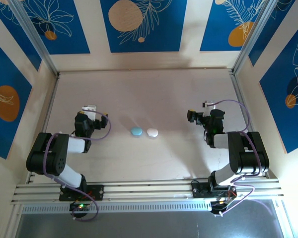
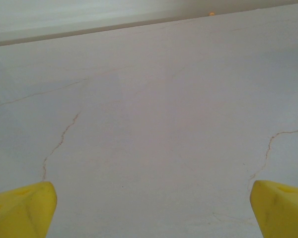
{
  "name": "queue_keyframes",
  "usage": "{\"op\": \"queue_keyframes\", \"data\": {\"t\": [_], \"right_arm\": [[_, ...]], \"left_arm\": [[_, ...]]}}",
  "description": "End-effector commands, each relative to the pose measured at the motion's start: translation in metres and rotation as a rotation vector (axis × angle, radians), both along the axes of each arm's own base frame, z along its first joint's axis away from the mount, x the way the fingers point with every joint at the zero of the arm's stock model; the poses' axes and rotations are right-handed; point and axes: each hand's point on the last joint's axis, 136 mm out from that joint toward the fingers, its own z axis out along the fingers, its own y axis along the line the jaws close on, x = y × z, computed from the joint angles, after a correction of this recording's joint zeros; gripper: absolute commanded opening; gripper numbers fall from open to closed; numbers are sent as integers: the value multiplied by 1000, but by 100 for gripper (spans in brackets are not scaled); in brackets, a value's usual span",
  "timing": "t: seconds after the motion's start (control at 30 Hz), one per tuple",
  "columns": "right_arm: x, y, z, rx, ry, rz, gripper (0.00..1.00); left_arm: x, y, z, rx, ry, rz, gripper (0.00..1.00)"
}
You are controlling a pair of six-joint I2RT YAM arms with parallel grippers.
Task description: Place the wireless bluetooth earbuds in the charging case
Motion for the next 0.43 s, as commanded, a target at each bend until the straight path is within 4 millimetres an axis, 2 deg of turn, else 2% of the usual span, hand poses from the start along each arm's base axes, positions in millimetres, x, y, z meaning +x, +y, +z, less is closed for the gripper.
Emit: {"op": "queue_keyframes", "data": {"t": [0.0,0.4], "right_arm": [[5,3,5,4,-17,18,99],[5,4,5,5,-14,20,99]], "left_arm": [[4,2,4,3,-13,-5,100],[4,2,4,4,-14,-4,100]]}}
